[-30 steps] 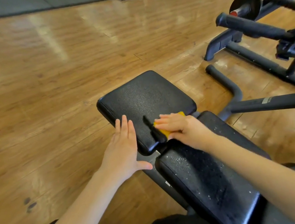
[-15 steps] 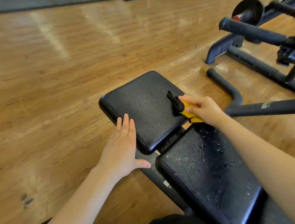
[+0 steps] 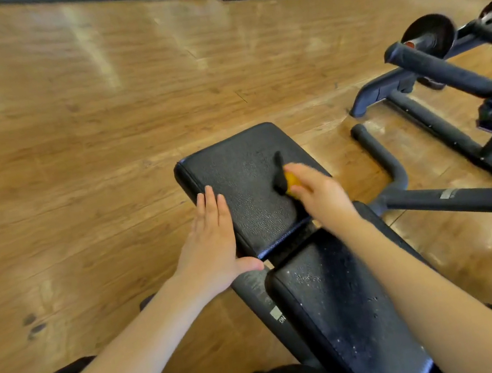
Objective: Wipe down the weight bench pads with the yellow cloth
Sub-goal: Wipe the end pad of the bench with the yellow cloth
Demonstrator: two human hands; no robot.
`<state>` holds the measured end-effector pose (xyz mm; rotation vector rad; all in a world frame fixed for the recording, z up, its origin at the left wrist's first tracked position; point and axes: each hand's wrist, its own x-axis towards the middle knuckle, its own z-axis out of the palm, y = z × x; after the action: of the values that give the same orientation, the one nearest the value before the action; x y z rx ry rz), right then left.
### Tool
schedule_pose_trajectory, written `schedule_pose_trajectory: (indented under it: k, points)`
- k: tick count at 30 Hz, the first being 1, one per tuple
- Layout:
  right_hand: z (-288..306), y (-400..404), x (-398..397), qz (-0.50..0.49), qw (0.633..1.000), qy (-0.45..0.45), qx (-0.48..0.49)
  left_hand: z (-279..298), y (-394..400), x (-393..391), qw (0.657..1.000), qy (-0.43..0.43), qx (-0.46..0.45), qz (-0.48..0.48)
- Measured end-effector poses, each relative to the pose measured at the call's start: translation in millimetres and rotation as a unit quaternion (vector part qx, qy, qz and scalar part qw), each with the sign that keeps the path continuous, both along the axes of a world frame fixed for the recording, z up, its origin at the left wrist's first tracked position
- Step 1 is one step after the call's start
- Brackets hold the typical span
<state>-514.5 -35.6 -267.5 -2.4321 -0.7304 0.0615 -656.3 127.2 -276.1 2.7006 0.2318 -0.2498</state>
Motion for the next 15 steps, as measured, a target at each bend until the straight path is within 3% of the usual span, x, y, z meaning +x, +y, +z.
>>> schedule_pose_trajectory:
  k: [2,4,10,14,15]
  points:
    - [4,-8,24,-0.100,0.995,0.016,-0.017,1,0,0,1.000,0.003,-0.003,0.000]
    - [2,0,22,-0.134,0.991,0.012,-0.030,1,1,1,1.000,0.002,-0.001,-0.002]
    - [-15,35,-85,0.045,0.998,-0.043,-0.010,1,1,2,1.000,-0.002,-0.006,-0.005]
    - [-13,20,-105,0.097,0.995,-0.025,-0.016,4,12,-1,0.999,0.005,0.015,-0.049]
    - [-11,15,-104,0.116,0.991,-0.058,-0.033,5,18,-2,0.997,0.011,0.026,-0.067]
